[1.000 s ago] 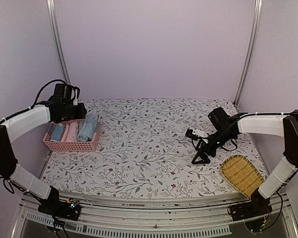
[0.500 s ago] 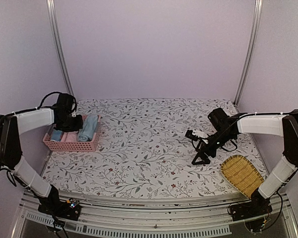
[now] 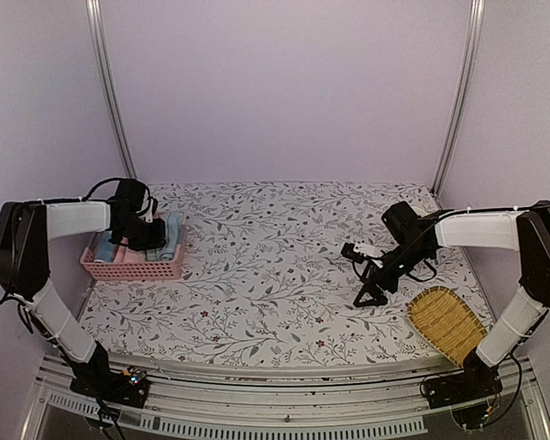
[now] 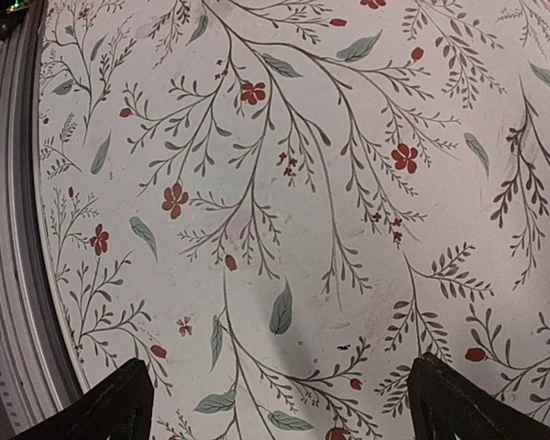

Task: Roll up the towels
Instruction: Adjust the towel in the bin.

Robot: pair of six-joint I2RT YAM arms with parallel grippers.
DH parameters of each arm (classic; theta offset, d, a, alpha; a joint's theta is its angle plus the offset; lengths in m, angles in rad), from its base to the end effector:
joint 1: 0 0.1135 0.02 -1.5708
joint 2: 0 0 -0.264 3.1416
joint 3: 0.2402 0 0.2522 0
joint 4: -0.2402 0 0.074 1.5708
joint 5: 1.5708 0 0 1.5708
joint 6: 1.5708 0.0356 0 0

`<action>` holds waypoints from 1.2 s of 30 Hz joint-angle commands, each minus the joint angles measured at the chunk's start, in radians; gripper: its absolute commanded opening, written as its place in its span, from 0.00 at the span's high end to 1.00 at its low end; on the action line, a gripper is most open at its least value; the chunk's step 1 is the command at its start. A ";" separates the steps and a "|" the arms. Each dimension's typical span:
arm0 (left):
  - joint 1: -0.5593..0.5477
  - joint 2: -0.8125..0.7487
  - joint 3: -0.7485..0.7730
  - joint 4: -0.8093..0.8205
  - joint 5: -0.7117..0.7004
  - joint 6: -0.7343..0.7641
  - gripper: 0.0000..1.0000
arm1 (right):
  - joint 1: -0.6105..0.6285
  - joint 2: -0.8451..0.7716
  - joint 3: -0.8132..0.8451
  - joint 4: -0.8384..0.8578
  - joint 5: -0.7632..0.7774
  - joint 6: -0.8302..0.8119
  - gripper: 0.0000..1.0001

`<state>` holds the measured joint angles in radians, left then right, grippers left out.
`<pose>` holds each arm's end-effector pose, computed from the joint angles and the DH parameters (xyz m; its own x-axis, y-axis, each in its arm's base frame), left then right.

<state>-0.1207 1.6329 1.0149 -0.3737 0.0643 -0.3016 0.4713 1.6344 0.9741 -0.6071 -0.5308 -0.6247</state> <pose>0.3281 -0.0421 0.1923 -0.8394 -0.1968 -0.5066 -0.0987 0.9718 -0.2139 0.2576 0.1515 0.1742 -0.3819 -0.7607 -0.5249 -0.9242 0.3142 0.2171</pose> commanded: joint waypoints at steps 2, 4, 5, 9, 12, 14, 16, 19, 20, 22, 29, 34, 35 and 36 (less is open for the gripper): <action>-0.035 0.067 0.026 0.062 0.099 -0.010 1.00 | 0.007 0.021 0.020 -0.016 0.009 -0.009 0.01; -0.035 0.099 0.028 0.059 0.066 -0.010 1.00 | 0.009 0.024 0.020 -0.018 0.010 -0.009 0.01; -0.035 0.113 0.027 0.055 0.043 -0.009 1.00 | 0.009 0.024 0.019 -0.018 0.012 -0.009 0.01; -0.031 0.155 0.022 0.029 -0.046 -0.002 1.00 | 0.009 0.025 0.018 -0.019 0.011 -0.007 0.01; -0.031 0.154 0.018 0.007 -0.050 0.003 1.00 | 0.008 0.034 0.018 -0.023 0.012 -0.007 0.01; -0.033 0.116 0.018 -0.010 -0.040 0.005 1.00 | 0.010 0.041 0.018 -0.025 0.013 -0.009 0.01; -0.036 0.052 0.021 -0.028 -0.043 0.006 1.00 | 0.011 0.045 0.021 -0.025 0.013 -0.009 0.01; -0.036 -0.045 0.041 -0.061 -0.051 0.015 1.00 | 0.016 0.049 0.023 -0.027 0.013 -0.011 0.01; -0.035 -0.074 0.049 -0.066 -0.053 0.019 0.99 | 0.018 0.051 0.023 -0.027 0.015 -0.012 0.01; -0.032 -0.110 0.067 -0.067 -0.052 0.025 0.89 | 0.021 0.055 0.025 -0.028 0.017 -0.013 0.01; -0.027 0.005 0.220 -0.059 -0.068 0.020 0.58 | 0.036 0.064 0.026 -0.030 0.031 -0.013 0.01; -0.026 0.153 0.346 -0.057 -0.104 -0.006 0.53 | 0.037 0.057 0.021 -0.028 0.038 -0.012 0.01; -0.027 0.182 0.362 -0.057 -0.104 -0.010 0.53 | 0.037 0.055 0.020 -0.027 0.041 -0.011 0.01; -0.027 0.211 0.374 -0.058 -0.101 -0.014 0.53 | 0.038 0.053 0.018 -0.026 0.042 -0.011 0.01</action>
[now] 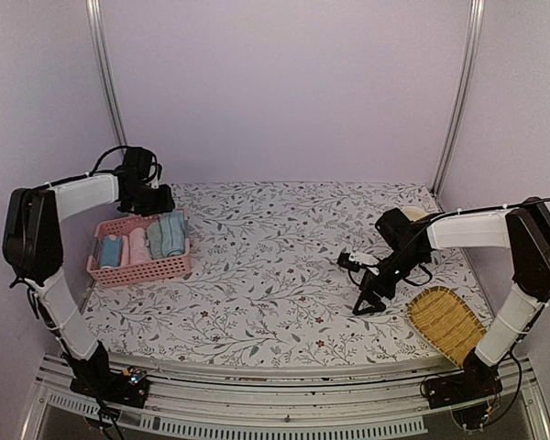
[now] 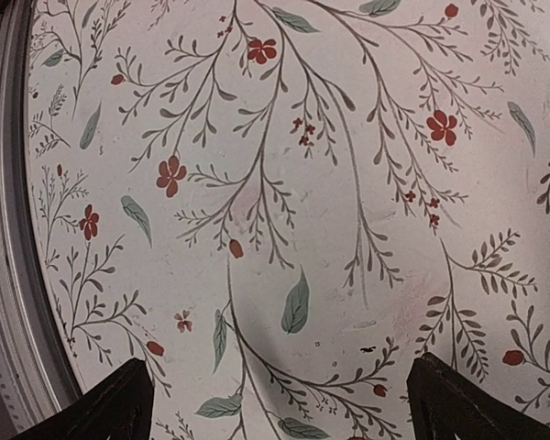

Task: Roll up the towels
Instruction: Adjust the towel in the bin, then reset both arms

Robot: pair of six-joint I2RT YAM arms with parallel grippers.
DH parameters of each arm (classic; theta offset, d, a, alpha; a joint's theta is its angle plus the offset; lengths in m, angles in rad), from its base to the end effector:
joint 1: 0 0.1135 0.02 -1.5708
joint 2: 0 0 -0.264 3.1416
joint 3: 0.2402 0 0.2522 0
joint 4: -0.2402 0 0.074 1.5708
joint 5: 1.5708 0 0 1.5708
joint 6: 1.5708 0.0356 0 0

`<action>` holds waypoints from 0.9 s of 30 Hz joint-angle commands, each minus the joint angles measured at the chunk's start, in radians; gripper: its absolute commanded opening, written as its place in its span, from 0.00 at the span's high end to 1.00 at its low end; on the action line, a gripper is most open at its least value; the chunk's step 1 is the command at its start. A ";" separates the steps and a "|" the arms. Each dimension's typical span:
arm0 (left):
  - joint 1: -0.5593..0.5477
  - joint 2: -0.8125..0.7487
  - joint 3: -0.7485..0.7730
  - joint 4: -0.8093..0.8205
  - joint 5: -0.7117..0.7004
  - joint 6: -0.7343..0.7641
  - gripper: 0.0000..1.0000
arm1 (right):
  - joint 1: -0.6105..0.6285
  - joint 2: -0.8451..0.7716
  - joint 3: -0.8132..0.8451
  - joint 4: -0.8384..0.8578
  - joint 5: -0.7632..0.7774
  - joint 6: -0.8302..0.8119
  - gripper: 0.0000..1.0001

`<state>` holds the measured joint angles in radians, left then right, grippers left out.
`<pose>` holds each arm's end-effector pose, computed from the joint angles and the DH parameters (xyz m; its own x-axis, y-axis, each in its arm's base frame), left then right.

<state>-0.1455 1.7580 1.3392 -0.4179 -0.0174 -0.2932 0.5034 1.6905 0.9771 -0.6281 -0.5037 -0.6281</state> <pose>0.3867 -0.0560 0.2467 -0.7418 -0.1833 -0.6451 -0.0846 0.9798 -0.1813 0.2544 0.1597 0.1582 -0.3855 -0.7998 -0.4601 -0.9209 0.3019 0.2468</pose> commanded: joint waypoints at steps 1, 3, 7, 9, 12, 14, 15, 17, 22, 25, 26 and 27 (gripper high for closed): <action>-0.002 0.112 0.058 -0.014 -0.015 -0.025 0.52 | 0.005 -0.003 0.015 -0.005 0.017 -0.007 0.01; -0.005 0.164 0.066 -0.013 0.003 -0.033 0.52 | 0.005 -0.003 0.014 -0.003 0.020 -0.007 0.01; -0.008 0.256 0.047 0.003 -0.029 -0.052 0.52 | 0.005 0.005 0.013 -0.003 0.022 -0.010 0.01; -0.009 0.280 0.031 0.002 -0.094 -0.053 0.53 | 0.006 0.011 0.015 -0.005 0.023 -0.011 0.01; -0.010 0.322 0.027 -0.033 -0.196 -0.054 0.58 | 0.007 0.019 0.017 -0.008 0.022 -0.013 0.01; -0.020 0.347 0.030 -0.049 -0.228 -0.046 0.60 | 0.006 0.022 0.018 -0.010 0.022 -0.015 0.01; -0.028 0.353 0.031 -0.054 -0.239 -0.044 0.60 | 0.008 0.024 0.020 -0.010 0.023 -0.015 0.01; -0.041 0.343 0.020 -0.044 -0.243 -0.043 0.59 | 0.008 0.024 0.020 -0.011 0.023 -0.015 0.01; -0.048 0.243 -0.008 0.003 -0.196 -0.059 0.53 | 0.011 0.021 0.021 -0.010 0.026 -0.016 0.01; -0.051 0.146 -0.009 0.008 -0.181 -0.065 0.51 | 0.011 0.007 0.021 -0.006 0.035 -0.012 0.01; -0.052 0.118 -0.011 0.008 -0.179 -0.067 0.51 | 0.011 -0.005 0.025 -0.004 0.040 -0.007 0.01; -0.053 0.090 -0.012 0.008 -0.178 -0.069 0.50 | 0.011 -0.014 0.029 0.001 0.044 -0.003 0.01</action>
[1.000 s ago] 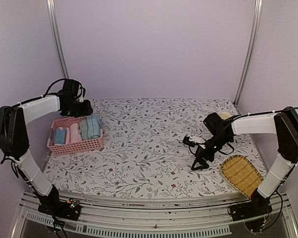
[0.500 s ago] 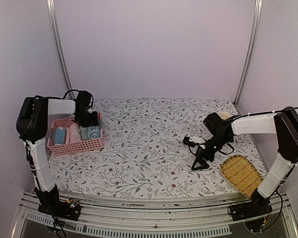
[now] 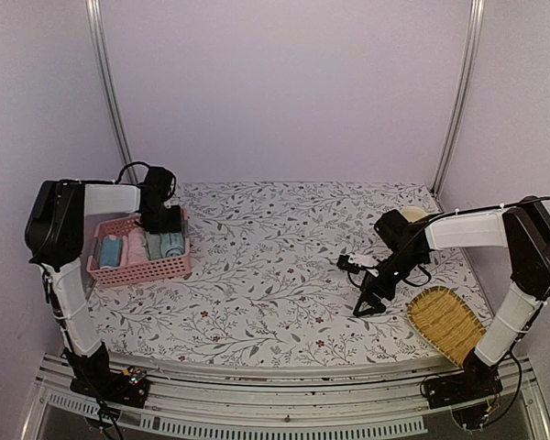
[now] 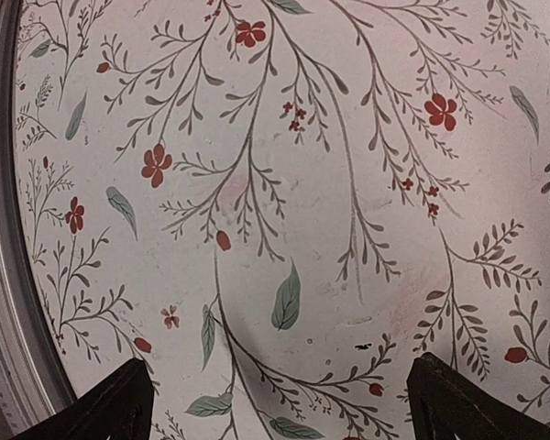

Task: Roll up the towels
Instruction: Reset both arms

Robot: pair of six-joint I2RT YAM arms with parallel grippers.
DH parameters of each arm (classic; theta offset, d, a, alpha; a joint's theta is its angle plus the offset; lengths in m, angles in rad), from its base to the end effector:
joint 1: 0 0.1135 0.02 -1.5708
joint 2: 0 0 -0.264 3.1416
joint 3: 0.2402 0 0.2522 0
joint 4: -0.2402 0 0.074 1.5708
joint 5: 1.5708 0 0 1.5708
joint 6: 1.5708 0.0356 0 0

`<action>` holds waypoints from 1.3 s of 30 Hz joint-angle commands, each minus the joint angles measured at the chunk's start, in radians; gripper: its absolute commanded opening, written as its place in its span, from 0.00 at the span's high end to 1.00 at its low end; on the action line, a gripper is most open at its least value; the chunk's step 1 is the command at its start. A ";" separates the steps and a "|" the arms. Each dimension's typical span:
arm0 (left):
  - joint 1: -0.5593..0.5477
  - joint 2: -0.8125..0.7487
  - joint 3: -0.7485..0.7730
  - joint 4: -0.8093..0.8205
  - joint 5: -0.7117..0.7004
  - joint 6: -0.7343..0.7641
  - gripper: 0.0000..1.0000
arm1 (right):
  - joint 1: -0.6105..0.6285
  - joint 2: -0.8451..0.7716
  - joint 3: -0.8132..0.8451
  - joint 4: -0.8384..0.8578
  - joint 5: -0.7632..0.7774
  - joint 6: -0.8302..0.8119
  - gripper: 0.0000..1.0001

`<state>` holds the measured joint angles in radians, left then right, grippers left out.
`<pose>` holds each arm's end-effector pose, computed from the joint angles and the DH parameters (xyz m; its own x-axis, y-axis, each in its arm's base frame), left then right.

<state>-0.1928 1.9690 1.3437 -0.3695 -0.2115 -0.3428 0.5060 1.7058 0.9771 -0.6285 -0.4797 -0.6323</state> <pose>0.4091 -0.0723 0.1709 -0.8005 -0.1786 -0.5722 -0.2059 0.9784 -0.0173 0.2550 0.1601 0.1536 -0.3849 -0.8127 -0.4375 -0.9211 0.3078 0.2385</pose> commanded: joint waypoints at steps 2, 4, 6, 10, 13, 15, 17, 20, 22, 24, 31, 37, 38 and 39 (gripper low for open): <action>-0.008 -0.179 -0.026 -0.038 0.023 -0.017 0.48 | 0.007 -0.055 0.042 0.006 0.037 0.012 0.01; -0.010 -0.237 -0.037 -0.030 0.035 -0.009 0.47 | 0.002 -0.087 0.054 0.024 0.066 0.033 0.01; -0.013 -0.290 -0.040 -0.033 0.043 0.002 0.46 | -0.018 -0.123 0.078 0.051 0.094 0.060 0.01; -0.016 -0.393 -0.041 -0.062 0.074 0.028 0.46 | -0.109 -0.170 0.162 0.090 0.094 0.114 0.01; -0.017 -0.476 -0.050 -0.073 0.117 0.070 0.44 | -0.211 -0.174 0.272 0.090 0.074 0.154 0.01; -0.017 -0.529 -0.060 -0.074 0.151 0.112 0.44 | -0.269 -0.176 0.337 0.092 0.053 0.173 0.01; -0.017 -0.574 -0.065 -0.078 0.184 0.169 0.44 | -0.321 -0.175 0.397 0.102 0.038 0.204 0.01; -0.017 -0.642 -0.083 -0.069 0.235 0.248 0.44 | -0.410 -0.179 0.463 0.144 -0.029 0.278 0.01; -0.017 -0.692 -0.130 -0.025 0.276 0.310 0.43 | -0.463 -0.186 0.482 0.210 -0.046 0.354 0.01; -0.017 -0.746 -0.197 0.033 0.297 0.347 0.40 | -0.488 -0.192 0.497 0.243 -0.044 0.420 0.01; -0.019 -0.875 -0.334 0.176 0.360 0.346 0.15 | -0.490 -0.280 0.409 0.401 0.090 0.509 0.01; -0.017 -0.959 -0.452 0.261 0.344 0.321 0.02 | -0.491 -0.346 0.288 0.493 0.150 0.576 0.01; -0.017 -0.959 -0.452 0.251 0.319 0.318 0.02 | -0.491 -0.349 0.273 0.498 0.151 0.579 0.01; -0.017 -0.954 -0.447 0.233 0.295 0.314 0.02 | -0.491 -0.353 0.259 0.504 0.149 0.585 0.01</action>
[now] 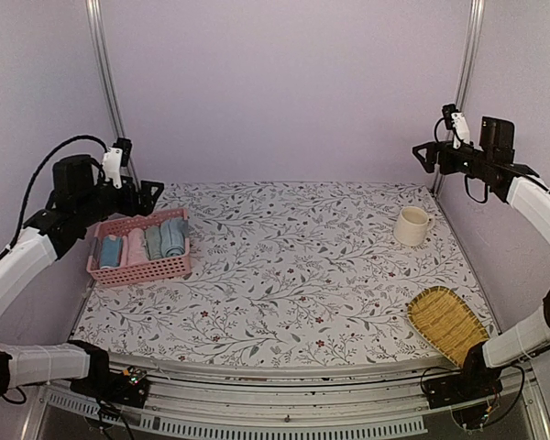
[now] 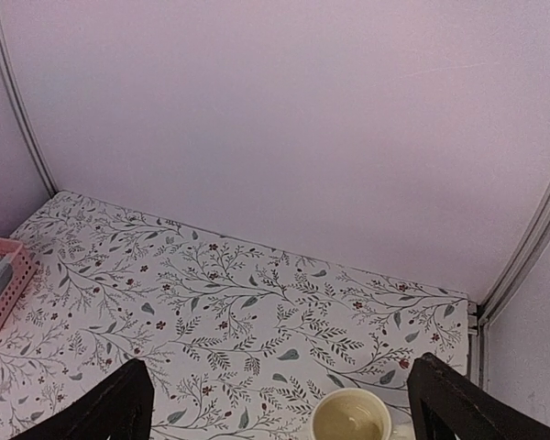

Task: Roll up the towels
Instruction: Reset both arms

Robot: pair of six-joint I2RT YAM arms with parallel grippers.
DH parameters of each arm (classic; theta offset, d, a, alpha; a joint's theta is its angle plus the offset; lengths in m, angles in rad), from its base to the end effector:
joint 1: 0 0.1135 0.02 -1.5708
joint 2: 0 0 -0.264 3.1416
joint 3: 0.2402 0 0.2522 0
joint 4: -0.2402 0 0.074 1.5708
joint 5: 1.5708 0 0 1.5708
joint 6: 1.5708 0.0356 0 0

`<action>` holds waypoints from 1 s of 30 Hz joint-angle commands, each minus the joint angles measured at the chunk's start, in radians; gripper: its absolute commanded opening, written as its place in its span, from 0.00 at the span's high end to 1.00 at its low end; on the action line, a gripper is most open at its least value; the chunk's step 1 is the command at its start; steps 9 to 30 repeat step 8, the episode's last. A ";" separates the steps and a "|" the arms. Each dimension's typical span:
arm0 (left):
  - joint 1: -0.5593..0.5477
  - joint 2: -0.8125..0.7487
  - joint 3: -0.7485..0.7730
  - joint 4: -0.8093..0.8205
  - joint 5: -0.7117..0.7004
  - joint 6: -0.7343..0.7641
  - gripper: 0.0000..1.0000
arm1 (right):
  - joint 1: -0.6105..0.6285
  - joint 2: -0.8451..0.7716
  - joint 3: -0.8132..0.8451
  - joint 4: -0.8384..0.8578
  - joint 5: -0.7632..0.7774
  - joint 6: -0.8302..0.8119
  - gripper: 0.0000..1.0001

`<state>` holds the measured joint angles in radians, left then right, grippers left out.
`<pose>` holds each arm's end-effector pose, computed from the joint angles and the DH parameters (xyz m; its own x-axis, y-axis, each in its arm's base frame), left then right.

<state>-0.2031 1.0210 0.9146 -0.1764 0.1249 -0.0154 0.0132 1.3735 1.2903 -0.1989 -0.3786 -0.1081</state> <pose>0.2312 -0.0521 0.3417 -0.2782 0.0417 -0.9596 0.3131 0.9484 -0.0495 0.3200 0.0174 0.3820 -0.2371 -0.1034 -0.9660 -0.3951 0.9186 -0.0013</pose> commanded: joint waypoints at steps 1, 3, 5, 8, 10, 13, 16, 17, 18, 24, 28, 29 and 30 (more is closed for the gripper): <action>-0.008 -0.001 -0.013 0.026 -0.057 -0.011 0.02 | 0.003 -0.025 -0.066 0.082 0.047 0.065 0.01; -0.008 -0.002 -0.018 0.020 -0.065 -0.007 0.02 | 0.002 -0.033 -0.105 0.101 0.050 0.070 0.01; -0.008 -0.016 -0.045 0.052 -0.064 -0.006 0.02 | 0.002 -0.040 -0.135 0.122 0.048 0.053 0.01; -0.008 -0.029 -0.065 0.068 -0.079 -0.001 0.02 | 0.003 -0.049 -0.168 0.148 0.053 0.041 0.01; -0.008 -0.029 -0.065 0.068 -0.079 -0.001 0.02 | 0.003 -0.049 -0.168 0.148 0.053 0.041 0.01; -0.008 -0.029 -0.065 0.068 -0.079 -0.001 0.02 | 0.003 -0.049 -0.168 0.148 0.053 0.041 0.01; -0.008 -0.029 -0.065 0.068 -0.079 -0.001 0.02 | 0.003 -0.049 -0.168 0.148 0.053 0.041 0.01; -0.008 -0.029 -0.065 0.068 -0.079 -0.001 0.02 | 0.003 -0.049 -0.168 0.148 0.053 0.041 0.01; -0.008 -0.029 -0.065 0.068 -0.079 -0.001 0.02 | 0.003 -0.049 -0.168 0.148 0.053 0.041 0.01; -0.008 -0.029 -0.065 0.068 -0.079 -0.001 0.02 | 0.003 -0.049 -0.168 0.148 0.053 0.041 0.01; -0.008 -0.029 -0.065 0.068 -0.079 -0.001 0.02 | 0.003 -0.049 -0.168 0.148 0.053 0.041 0.01; -0.008 -0.029 -0.065 0.068 -0.079 -0.001 0.02 | 0.003 -0.049 -0.168 0.148 0.053 0.041 0.01; -0.008 -0.029 -0.065 0.068 -0.079 -0.001 0.02 | 0.003 -0.049 -0.168 0.148 0.053 0.041 0.01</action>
